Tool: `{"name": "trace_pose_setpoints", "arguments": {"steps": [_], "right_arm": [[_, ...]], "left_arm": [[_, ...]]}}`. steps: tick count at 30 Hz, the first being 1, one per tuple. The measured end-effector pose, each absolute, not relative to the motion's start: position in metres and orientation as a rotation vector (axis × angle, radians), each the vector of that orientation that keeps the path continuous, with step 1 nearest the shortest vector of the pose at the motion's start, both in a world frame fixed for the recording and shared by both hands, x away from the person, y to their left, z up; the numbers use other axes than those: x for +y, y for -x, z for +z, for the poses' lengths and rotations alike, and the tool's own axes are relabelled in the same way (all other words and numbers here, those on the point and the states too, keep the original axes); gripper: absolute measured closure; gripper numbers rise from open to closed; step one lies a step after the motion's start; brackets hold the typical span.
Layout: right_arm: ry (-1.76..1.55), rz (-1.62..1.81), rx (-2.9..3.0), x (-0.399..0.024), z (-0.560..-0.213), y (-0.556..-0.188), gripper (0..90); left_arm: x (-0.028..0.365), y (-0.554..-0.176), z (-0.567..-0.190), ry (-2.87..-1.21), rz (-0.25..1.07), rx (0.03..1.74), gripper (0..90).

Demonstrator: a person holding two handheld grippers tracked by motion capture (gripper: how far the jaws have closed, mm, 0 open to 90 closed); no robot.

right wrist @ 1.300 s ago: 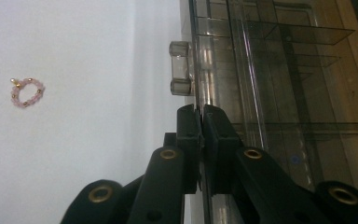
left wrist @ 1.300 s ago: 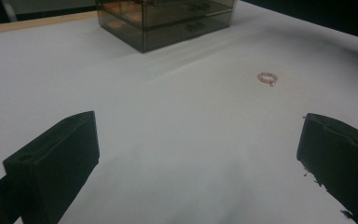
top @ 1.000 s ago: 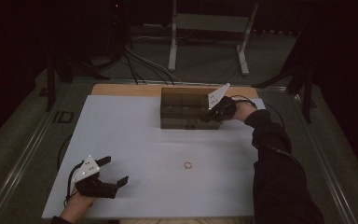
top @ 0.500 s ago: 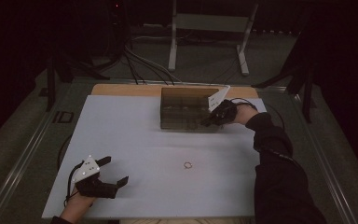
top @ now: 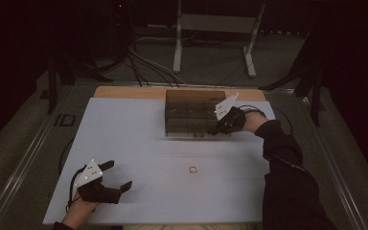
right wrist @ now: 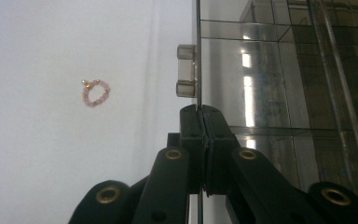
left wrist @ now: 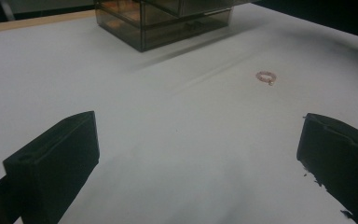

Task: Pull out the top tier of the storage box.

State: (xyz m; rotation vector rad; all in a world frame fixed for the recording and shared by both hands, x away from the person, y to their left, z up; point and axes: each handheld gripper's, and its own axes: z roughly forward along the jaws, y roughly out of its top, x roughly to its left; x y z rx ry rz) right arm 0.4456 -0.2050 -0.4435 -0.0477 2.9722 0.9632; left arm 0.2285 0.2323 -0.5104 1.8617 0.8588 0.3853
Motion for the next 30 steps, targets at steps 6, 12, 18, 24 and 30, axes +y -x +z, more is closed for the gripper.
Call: {"name": "trace_pose_setpoints", "arguments": {"steps": [6, 12, 18, 24, 30], "right_arm": [[0.055, 0.972, 2.973, -0.2067, -0.4446, -0.4416, 89.3], [0.068, 0.969, 2.974, -0.2071, -0.4462, -0.4396, 89.4], [0.072, 1.005, 2.96, -0.2096, -0.4487, -0.4394, 89.2], [0.084, 1.003, 2.959, -0.21, -0.4485, -0.4395, 89.1], [0.029, 1.009, 2.952, -0.2104, -0.4483, -0.4405, 81.1]], "left_arm": [[0.2325, -0.2285, -0.5104, -1.862, 0.386, 0.859, 0.0], [0.2324, -0.2284, -0.5104, -1.861, 0.385, 0.859, 0.0], [0.2323, -0.2284, -0.5104, -1.862, 0.385, 0.859, 0.0], [0.2328, -0.2285, -0.5103, -1.863, 0.384, 0.859, 0.0], [0.2326, -0.2284, -0.5102, -1.862, 0.385, 0.859, 0.0]]}}
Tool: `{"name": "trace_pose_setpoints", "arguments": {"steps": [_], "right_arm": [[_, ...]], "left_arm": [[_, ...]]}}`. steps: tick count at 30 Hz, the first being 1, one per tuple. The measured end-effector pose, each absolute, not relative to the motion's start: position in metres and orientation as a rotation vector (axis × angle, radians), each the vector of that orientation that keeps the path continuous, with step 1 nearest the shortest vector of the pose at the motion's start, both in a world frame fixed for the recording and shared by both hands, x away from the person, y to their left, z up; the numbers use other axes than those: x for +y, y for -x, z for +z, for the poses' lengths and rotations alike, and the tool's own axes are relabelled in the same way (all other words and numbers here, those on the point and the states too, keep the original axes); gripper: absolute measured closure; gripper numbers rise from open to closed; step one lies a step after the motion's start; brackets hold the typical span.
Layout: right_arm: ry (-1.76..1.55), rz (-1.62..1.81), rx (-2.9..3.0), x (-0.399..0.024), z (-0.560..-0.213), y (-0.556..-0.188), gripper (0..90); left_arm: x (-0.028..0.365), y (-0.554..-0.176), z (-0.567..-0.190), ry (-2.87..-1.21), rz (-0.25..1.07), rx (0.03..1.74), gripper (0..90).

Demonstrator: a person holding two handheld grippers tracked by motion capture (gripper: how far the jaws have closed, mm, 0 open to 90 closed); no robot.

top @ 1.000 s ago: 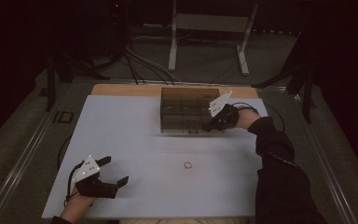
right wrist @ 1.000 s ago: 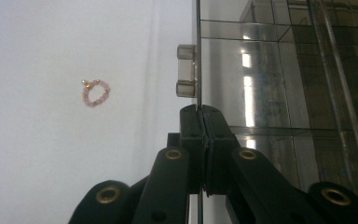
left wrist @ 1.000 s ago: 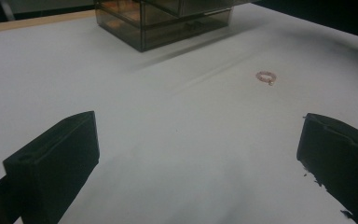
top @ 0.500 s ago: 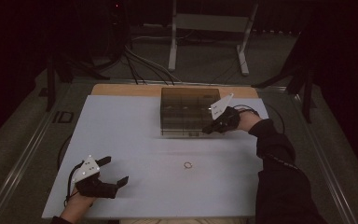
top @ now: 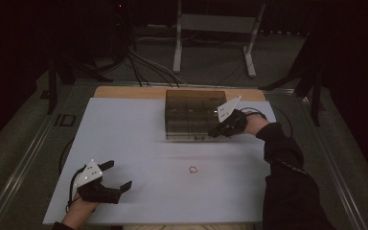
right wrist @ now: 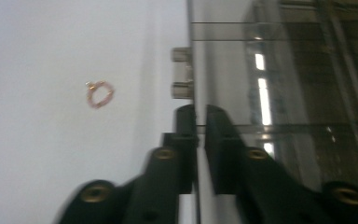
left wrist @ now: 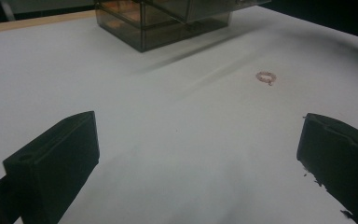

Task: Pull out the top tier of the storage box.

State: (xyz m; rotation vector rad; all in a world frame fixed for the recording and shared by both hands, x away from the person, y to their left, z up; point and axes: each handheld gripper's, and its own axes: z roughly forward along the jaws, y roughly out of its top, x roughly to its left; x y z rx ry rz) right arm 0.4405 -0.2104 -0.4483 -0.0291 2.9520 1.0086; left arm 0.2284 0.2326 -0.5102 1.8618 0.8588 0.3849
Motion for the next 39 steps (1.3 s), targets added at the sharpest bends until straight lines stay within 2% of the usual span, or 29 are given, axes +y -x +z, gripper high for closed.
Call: {"name": "trace_pose_setpoints", "arguments": {"steps": [2, 3, 12, 16, 24, 30, 36, 39], "right_arm": [[0.005, 1.012, 2.929, -0.212, -0.447, -0.439, 76.2], [-0.022, 1.019, 2.904, -0.212, -0.446, -0.438, 70.8], [-0.263, 1.058, 2.816, -0.212, -0.432, -0.431, 52.3], [-0.346, 1.068, 2.773, -0.208, -0.426, -0.426, 39.7], [-0.491, 1.088, 2.697, -0.202, -0.417, -0.412, 25.5], [-0.574, 1.114, 2.655, -0.199, -0.419, -0.404, 10.4], [-0.664, 1.17, 2.6, -0.2, -0.42, -0.397, 0.1], [-0.689, 1.199, 2.583, -0.202, -0.42, -0.392, 0.0]], "left_arm": [[0.233, -0.228, -0.51, -1.862, 0.384, 0.859, 0.0], [0.233, -0.228, -0.51, -1.861, 0.384, 0.859, 0.0], [0.233, -0.228, -0.51, -1.86, 0.385, 0.858, 0.0], [0.233, -0.228, -0.51, -1.861, 0.385, 0.859, 0.0], [0.233, -0.229, -0.51, -1.858, 0.383, 0.86, 0.0], [0.234, -0.229, -0.51, -1.856, 0.382, 0.861, 0.0], [0.234, -0.228, -0.51, -1.855, 0.383, 0.857, 0.0], [0.234, -0.228, -0.51, -1.857, 0.384, 0.856, 0.0]]}}
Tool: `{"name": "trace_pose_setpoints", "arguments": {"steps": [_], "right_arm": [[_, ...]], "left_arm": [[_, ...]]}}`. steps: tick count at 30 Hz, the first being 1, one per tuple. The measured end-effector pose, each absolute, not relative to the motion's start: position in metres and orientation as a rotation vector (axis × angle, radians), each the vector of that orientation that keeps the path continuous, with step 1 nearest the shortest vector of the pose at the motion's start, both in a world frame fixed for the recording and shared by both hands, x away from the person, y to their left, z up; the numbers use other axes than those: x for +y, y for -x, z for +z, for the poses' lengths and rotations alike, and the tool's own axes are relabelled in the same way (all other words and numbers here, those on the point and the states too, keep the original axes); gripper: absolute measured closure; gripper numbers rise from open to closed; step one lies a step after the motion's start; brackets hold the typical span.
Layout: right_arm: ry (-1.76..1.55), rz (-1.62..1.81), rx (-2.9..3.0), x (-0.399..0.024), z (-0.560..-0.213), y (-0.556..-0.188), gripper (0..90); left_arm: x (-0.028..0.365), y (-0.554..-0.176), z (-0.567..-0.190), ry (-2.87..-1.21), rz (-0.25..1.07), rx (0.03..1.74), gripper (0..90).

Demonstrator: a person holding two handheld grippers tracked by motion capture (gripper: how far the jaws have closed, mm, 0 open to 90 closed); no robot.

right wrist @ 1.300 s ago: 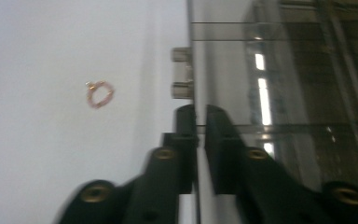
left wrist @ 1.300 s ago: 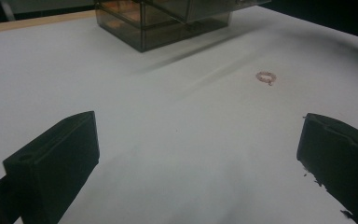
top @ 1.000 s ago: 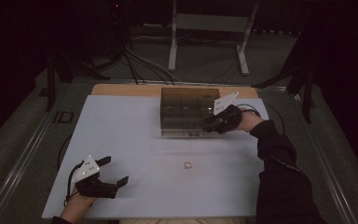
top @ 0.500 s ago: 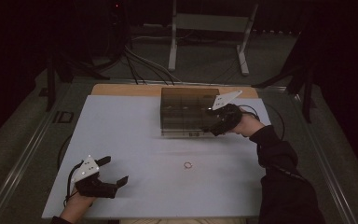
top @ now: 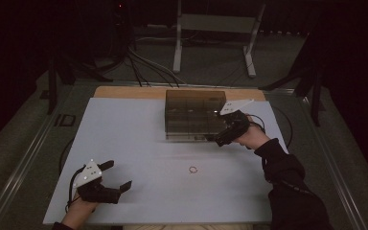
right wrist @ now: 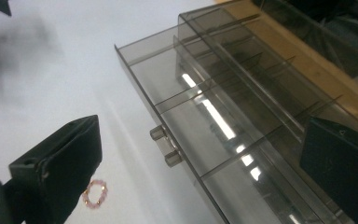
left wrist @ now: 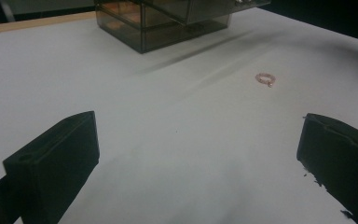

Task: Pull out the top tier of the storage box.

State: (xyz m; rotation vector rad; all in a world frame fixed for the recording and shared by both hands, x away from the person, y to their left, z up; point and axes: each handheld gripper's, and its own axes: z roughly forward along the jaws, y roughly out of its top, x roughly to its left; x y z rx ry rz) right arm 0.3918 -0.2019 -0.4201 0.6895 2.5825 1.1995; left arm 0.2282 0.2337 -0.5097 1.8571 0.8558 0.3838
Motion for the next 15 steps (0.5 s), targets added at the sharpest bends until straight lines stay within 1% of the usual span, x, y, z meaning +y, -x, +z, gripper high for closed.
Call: {"name": "trace_pose_setpoints", "arguments": {"steps": [7, 15], "right_arm": [[-0.744, 1.206, 2.514, -0.21, -0.422, -0.384, 0.0], [-0.754, 1.159, 2.503, -0.214, -0.436, -0.367, 0.0]], "left_arm": [[0.234, -0.228, -0.509, -1.856, 0.384, 0.856, 0.0], [0.234, -0.228, -0.509, -1.852, 0.382, 0.857, 0.0]]}}
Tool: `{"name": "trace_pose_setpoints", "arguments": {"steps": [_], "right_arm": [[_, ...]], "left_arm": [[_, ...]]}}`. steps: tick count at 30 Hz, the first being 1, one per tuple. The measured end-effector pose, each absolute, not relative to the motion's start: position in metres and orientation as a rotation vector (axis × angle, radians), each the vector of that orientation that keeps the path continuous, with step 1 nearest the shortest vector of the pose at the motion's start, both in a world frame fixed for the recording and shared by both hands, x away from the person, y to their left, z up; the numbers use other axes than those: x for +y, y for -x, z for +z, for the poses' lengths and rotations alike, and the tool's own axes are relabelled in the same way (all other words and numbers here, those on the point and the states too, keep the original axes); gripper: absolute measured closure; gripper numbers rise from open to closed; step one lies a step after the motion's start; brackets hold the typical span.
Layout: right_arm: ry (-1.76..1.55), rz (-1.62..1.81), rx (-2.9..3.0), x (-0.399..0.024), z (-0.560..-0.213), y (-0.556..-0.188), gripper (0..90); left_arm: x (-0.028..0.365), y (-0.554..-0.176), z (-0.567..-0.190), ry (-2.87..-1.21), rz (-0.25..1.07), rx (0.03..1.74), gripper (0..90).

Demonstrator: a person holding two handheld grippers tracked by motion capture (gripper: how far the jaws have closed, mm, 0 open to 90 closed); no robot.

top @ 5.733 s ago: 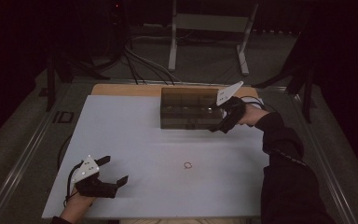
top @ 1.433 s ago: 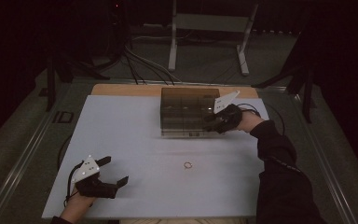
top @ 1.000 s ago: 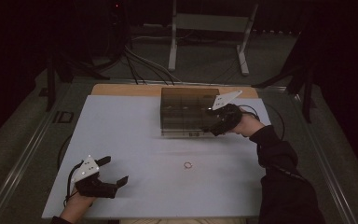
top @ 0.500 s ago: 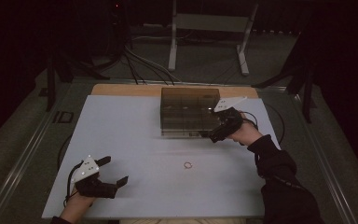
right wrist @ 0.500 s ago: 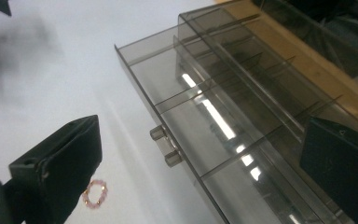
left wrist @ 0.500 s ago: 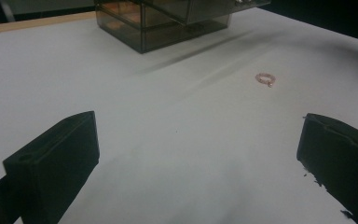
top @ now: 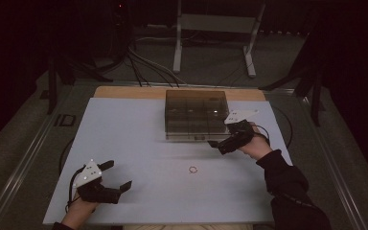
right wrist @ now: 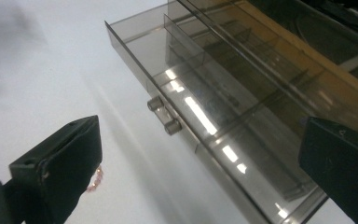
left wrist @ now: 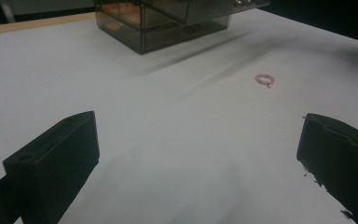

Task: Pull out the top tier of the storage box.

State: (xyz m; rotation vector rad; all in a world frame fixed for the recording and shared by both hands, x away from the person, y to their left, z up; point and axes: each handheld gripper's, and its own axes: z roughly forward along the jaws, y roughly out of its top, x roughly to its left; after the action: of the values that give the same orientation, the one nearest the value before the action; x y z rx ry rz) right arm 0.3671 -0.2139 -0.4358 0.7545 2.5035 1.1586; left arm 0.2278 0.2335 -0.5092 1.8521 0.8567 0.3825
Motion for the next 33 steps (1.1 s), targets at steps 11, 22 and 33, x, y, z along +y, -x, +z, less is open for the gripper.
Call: {"name": "trace_pose_setpoints", "arguments": {"steps": [11, 22, 33], "right_arm": [[-0.803, 1.198, 2.479, -0.222, -0.449, -0.344, 0.0], [-0.883, 1.211, 2.438, -0.232, -0.472, -0.321, 0.0], [-0.955, 1.253, 2.413, -0.242, -0.497, -0.296, 0.0]], "left_arm": [[0.233, -0.228, -0.509, -1.852, 0.384, 0.857, 0.0], [0.233, -0.228, -0.509, -1.853, 0.38, 0.85, 0.0], [0.232, -0.229, -0.509, -1.85, 0.374, 0.846, 0.0]]}}
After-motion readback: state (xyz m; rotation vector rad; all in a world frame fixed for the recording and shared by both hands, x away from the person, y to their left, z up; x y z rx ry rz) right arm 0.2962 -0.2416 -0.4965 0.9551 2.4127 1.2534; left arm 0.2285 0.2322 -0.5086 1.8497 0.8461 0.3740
